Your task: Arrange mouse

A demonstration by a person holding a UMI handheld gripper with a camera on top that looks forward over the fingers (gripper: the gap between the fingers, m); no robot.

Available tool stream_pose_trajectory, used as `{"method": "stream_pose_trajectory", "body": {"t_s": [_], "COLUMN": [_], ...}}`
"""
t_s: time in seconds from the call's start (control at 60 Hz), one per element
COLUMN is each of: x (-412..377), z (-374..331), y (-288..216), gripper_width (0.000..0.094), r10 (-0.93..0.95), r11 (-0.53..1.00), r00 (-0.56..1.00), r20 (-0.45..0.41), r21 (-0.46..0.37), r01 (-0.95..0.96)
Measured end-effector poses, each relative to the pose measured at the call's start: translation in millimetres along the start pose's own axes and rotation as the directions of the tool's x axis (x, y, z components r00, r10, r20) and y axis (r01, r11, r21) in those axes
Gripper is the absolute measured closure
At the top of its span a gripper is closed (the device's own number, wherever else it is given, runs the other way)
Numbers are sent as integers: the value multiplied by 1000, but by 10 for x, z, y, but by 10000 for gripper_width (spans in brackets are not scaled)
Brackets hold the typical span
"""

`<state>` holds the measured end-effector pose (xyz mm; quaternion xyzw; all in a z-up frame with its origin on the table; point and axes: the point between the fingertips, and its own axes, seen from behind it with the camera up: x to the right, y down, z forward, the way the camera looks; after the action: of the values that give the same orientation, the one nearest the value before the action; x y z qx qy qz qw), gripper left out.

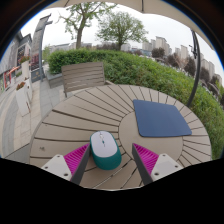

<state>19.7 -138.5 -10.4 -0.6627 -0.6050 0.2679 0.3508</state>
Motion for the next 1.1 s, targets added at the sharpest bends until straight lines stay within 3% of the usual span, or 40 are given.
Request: {"method": "stream_pose_trajectory", "body": {"t_s": [0.2, 0.267, 0.317, 0.383, 0.483, 0.633, 0.783, 0.967, 1.1], "x": [114, 113, 105, 133, 117, 454, 1292, 2163, 2177], "z": [149, 160, 158, 161, 62, -225, 57, 821, 1174], "y": [-84, -74, -68, -60, -203, -1131, -1656, -1277, -821], "gripper_width": [108, 259, 464, 500, 511, 511, 512, 512, 502], "r10": [37, 58, 66, 47, 94, 95, 106, 87, 106], "r11": [999, 998, 998, 998, 993, 994, 988, 996, 992], "r00": [999, 998, 998, 999, 995, 994, 994, 991, 994], "r20": [-7, -3, -2, -17, 23, 50, -13, -99, -32], "r21": [-13, -19, -23, -40, -74, 53, 115, 16, -60], "r01": [-37, -58, -66, -48, -92, -97, -104, -86, -108]}}
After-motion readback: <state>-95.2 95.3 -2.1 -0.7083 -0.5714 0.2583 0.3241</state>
